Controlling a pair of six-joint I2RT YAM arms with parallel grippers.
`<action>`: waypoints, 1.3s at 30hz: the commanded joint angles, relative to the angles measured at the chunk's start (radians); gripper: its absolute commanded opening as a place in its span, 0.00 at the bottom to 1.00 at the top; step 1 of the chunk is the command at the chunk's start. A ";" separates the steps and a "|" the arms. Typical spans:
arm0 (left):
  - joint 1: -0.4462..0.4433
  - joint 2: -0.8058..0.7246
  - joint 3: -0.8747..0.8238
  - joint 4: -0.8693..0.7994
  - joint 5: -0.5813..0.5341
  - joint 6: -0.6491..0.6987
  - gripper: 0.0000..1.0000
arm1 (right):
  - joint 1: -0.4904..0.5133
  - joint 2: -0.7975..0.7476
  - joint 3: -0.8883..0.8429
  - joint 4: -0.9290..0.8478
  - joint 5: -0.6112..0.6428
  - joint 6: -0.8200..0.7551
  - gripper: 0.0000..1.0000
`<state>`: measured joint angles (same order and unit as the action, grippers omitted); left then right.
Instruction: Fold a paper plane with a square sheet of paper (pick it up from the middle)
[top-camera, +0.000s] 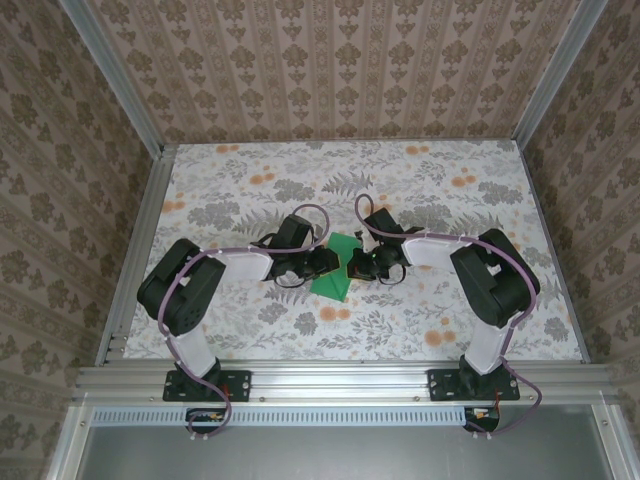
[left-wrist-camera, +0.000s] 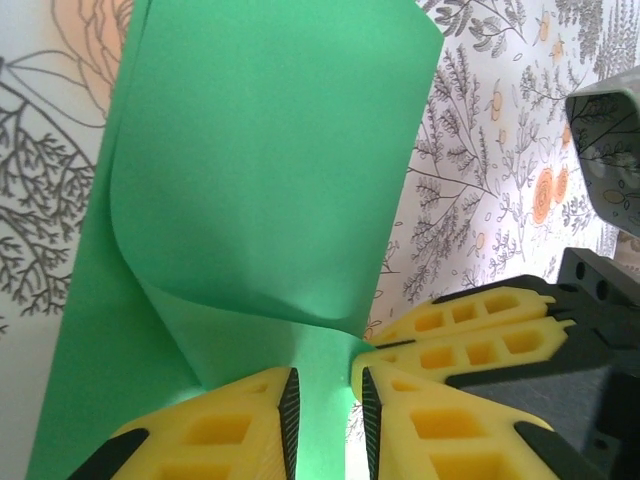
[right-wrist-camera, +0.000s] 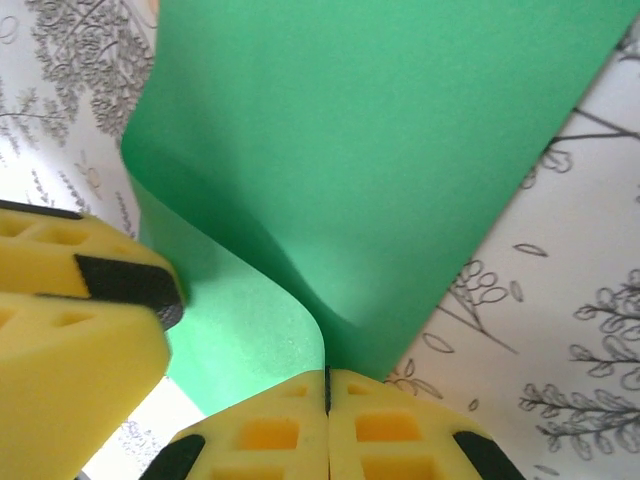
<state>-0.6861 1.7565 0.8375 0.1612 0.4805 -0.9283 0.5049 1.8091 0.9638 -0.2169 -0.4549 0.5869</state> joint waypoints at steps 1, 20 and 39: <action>-0.004 -0.027 -0.003 0.009 0.029 -0.010 0.27 | 0.006 0.021 0.029 -0.045 0.047 -0.034 0.07; -0.021 0.028 0.042 -0.008 0.064 0.000 0.25 | 0.006 0.037 0.074 -0.078 0.098 -0.065 0.07; -0.027 0.058 0.063 -0.034 0.068 0.009 0.24 | 0.005 0.058 0.095 -0.090 0.108 -0.069 0.07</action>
<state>-0.7074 1.7966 0.8738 0.1532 0.5346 -0.9279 0.5049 1.8454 1.0336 -0.2729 -0.3725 0.5266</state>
